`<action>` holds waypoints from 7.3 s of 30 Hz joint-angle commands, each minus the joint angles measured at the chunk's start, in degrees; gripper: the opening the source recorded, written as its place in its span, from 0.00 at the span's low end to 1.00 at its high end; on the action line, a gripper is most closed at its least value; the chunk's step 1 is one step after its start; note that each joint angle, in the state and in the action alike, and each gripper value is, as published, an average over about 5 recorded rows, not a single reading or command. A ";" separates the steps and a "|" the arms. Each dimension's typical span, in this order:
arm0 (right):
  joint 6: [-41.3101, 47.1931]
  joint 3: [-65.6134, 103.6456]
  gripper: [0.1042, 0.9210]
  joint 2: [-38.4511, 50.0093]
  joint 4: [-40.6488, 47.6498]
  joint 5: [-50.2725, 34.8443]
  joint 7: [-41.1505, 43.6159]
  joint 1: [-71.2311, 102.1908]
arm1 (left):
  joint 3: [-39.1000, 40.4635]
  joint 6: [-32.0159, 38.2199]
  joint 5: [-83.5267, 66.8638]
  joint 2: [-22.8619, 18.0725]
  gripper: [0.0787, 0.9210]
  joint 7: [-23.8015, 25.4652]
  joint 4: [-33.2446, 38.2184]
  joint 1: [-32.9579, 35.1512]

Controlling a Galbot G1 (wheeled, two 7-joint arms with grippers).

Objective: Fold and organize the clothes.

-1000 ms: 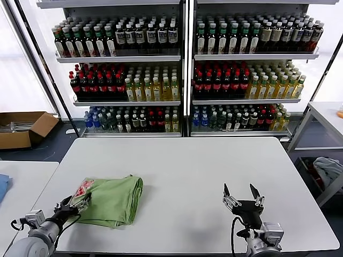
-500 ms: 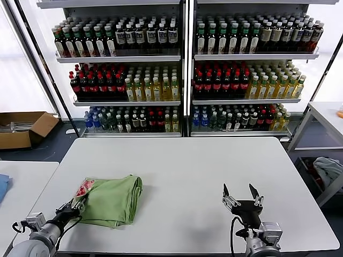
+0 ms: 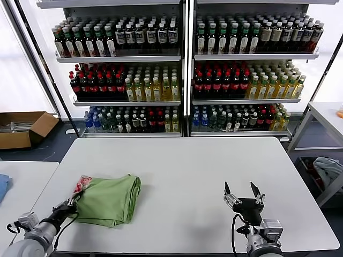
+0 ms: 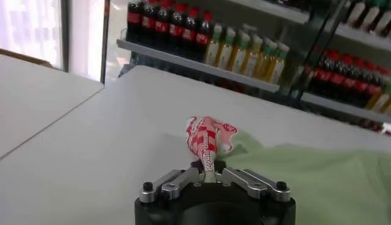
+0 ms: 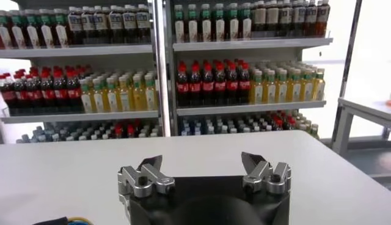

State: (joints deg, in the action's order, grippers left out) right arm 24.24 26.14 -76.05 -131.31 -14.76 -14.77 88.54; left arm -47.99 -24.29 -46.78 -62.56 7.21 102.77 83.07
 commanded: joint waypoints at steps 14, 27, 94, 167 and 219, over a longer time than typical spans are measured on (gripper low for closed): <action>0.08 -1.99 0.88 0.15 2.32 -0.80 -0.28 -2.57 | -25.75 -6.07 -16.46 21.97 0.06 -2.20 -2.70 1.67; -0.49 1.03 0.88 -0.19 2.46 -0.48 -0.43 -0.19 | 14.92 -6.36 5.74 -3.10 0.06 -6.02 28.23 5.23; 8.91 -20.03 0.74 -8.23 21.01 -29.82 -15.58 -19.01 | 14.81 -1.70 18.42 -3.32 0.88 -13.23 17.97 -3.34; 8.72 -22.48 0.88 2.48 21.85 -7.37 -6.20 -27.03 | 16.26 -2.76 19.73 -8.56 0.88 -13.53 22.33 -0.17; 8.02 -13.90 0.88 -0.41 20.40 -8.65 -11.67 -17.90 | 17.96 -3.30 20.14 -9.94 0.88 -13.13 21.58 1.36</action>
State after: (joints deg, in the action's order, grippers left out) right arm 31.49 10.93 -76.31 -110.76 -21.54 -24.97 67.77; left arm -30.09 -27.57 -26.82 -72.40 -5.93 124.20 84.06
